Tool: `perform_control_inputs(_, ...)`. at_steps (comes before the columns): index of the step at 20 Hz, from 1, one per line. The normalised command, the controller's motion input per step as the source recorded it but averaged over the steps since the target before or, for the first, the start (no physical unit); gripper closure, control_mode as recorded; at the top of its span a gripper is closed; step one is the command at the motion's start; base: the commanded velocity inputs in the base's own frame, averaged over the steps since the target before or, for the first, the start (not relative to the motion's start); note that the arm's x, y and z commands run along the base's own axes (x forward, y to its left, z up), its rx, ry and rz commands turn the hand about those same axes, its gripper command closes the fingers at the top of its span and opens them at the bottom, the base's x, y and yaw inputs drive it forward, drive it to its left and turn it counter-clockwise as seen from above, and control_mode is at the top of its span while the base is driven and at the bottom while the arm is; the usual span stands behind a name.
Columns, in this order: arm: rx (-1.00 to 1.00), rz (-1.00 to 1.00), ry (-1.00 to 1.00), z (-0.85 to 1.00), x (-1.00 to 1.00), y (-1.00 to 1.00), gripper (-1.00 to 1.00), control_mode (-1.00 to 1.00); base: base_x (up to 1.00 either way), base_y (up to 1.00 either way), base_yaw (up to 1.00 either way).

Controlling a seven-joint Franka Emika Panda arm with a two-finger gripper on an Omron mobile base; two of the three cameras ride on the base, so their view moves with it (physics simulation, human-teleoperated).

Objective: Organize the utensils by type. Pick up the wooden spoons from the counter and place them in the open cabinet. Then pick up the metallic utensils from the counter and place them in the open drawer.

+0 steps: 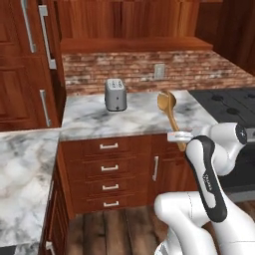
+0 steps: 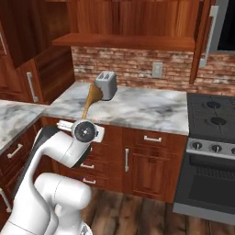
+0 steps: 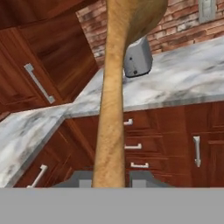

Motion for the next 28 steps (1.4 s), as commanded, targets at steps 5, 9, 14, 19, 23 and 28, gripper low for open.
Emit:
perform_control_inputs(5,0.0,0.0,0.0,0.0,0.0,0.0,1.0,1.0,0.68,0.12,-0.05)
perform_control_inputs(9,0.0,0.0,0.0,0.0,0.0,0.0,1.0,1.0,0.67,0.24,-0.02)
perform_control_inputs(14,0.0,0.0,0.0,0.0,0.0,0.0,1.0,1.0,0.63,0.22,-0.01)
perform_control_inputs(19,0.0,0.0,0.0,0.0,0.0,0.0,1.0,1.0,0.52,0.23,-0.02)
perform_control_inputs(23,0.0,0.0,0.0,0.0,0.0,0.0,1.0,1.0,0.41,0.25,0.0)
perform_control_inputs(28,0.0,0.0,0.0,0.0,0.0,0.0,1.0,1.0,0.35,0.33,0.0)
